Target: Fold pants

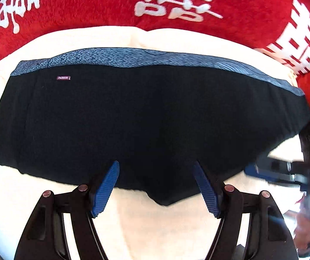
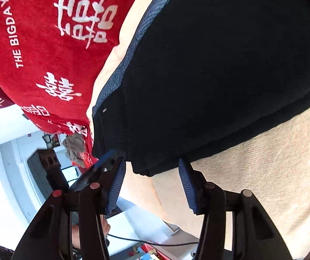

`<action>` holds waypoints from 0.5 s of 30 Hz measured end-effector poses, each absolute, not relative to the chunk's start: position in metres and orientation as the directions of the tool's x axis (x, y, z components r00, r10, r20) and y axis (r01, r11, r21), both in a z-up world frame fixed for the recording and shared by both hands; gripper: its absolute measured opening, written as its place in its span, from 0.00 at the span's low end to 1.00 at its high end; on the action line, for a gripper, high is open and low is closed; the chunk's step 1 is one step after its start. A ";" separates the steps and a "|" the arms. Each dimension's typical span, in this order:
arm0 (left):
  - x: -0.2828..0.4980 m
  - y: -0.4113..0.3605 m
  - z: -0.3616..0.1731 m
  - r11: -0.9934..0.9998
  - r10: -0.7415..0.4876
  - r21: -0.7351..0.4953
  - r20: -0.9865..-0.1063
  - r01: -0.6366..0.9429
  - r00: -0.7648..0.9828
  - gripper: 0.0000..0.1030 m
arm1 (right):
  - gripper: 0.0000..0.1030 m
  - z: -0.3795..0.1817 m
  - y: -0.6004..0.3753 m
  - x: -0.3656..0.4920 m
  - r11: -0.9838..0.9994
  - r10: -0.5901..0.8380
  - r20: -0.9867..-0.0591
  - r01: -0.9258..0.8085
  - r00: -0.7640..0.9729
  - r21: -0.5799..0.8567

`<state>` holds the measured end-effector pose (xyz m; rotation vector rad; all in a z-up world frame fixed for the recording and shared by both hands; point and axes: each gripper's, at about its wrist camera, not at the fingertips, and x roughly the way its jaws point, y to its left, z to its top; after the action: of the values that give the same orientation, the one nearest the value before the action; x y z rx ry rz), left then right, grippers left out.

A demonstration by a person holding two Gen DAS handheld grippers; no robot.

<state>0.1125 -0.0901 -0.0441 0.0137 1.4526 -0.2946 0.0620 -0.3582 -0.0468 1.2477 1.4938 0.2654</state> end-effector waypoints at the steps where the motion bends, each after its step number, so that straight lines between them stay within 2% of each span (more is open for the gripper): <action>1: 0.107 -0.089 -0.041 0.962 -0.190 -0.167 -0.978 0.214 0.090 0.70 | 0.53 -0.051 -0.360 0.064 0.415 0.791 -0.586 0.548 0.178 0.726; 4: 0.100 -0.090 -0.048 0.961 -0.182 -0.160 -0.980 0.227 0.078 0.70 | 0.53 -0.055 -0.366 0.063 0.405 0.796 -0.580 0.560 0.174 0.723; 11: 0.117 -0.056 -0.067 0.982 -0.176 -0.169 -0.981 0.090 0.079 0.70 | 0.53 -0.060 -0.353 0.067 0.377 0.823 -0.540 0.543 0.176 0.751; 14: 0.124 -0.048 -0.083 0.978 -0.196 -0.193 -0.980 0.082 0.028 0.71 | 0.53 -0.067 -0.347 0.069 0.369 0.826 -0.532 0.534 0.188 0.761; 15: 0.123 -0.050 -0.085 0.976 -0.201 -0.198 -0.979 0.096 0.023 0.71 | 0.51 -0.069 -0.345 0.072 0.366 0.824 -0.533 0.538 0.192 0.760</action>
<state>0.1234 -0.0498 -0.0849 -0.0836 1.5312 -0.2304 0.0719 -0.3449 -0.0686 1.2991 1.4751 0.3119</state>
